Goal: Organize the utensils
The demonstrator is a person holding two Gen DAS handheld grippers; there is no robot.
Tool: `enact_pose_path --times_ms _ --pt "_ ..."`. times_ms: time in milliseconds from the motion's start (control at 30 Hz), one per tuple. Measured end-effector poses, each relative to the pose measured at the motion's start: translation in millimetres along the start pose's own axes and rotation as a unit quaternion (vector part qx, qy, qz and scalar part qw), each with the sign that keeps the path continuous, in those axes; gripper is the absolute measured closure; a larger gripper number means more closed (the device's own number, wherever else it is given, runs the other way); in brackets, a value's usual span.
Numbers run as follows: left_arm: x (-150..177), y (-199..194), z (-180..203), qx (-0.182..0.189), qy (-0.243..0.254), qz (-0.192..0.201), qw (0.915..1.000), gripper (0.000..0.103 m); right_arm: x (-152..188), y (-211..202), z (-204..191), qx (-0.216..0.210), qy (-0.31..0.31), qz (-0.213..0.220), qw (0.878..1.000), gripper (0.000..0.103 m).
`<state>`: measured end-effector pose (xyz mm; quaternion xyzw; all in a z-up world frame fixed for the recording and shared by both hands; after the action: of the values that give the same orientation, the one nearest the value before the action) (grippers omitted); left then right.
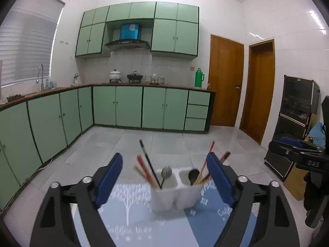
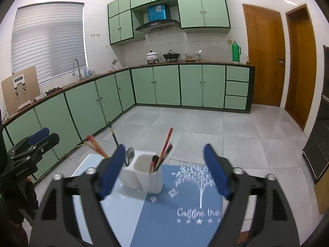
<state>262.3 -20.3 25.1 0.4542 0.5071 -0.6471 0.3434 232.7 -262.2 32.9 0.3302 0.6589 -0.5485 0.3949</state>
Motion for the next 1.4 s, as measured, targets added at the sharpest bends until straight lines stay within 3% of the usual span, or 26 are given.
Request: enact_pose_path --times_ms 200,767,1400 --pt "28 -23 5 -0.014 0.011 -0.027 0.9995 0.006 34 -27 -13 -0.017 0.007 -0.009 1.000 0.009" --pt "72 -81 27 -0.011 -0.008 -0.053 0.9985 0.006 93 -77 -61 -0.038 -0.007 -0.030 0.999 0.008" --pt "81 -118 40 -0.017 0.003 -0.044 0.9989 0.006 102 -103 -78 -0.031 -0.030 -0.027 0.999 0.008"
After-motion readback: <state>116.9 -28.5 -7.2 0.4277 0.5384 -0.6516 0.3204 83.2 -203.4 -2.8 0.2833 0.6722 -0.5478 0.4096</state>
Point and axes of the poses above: each gripper's, at about its wrist camera, not at the fingertips, and y roughly the way its jaws point, z to its right, x to its underside, the point moved 6 cm from there along y, roughly the way its jaws point, and after that the axes turned 1 degree about -z, right-handed, at the moved point
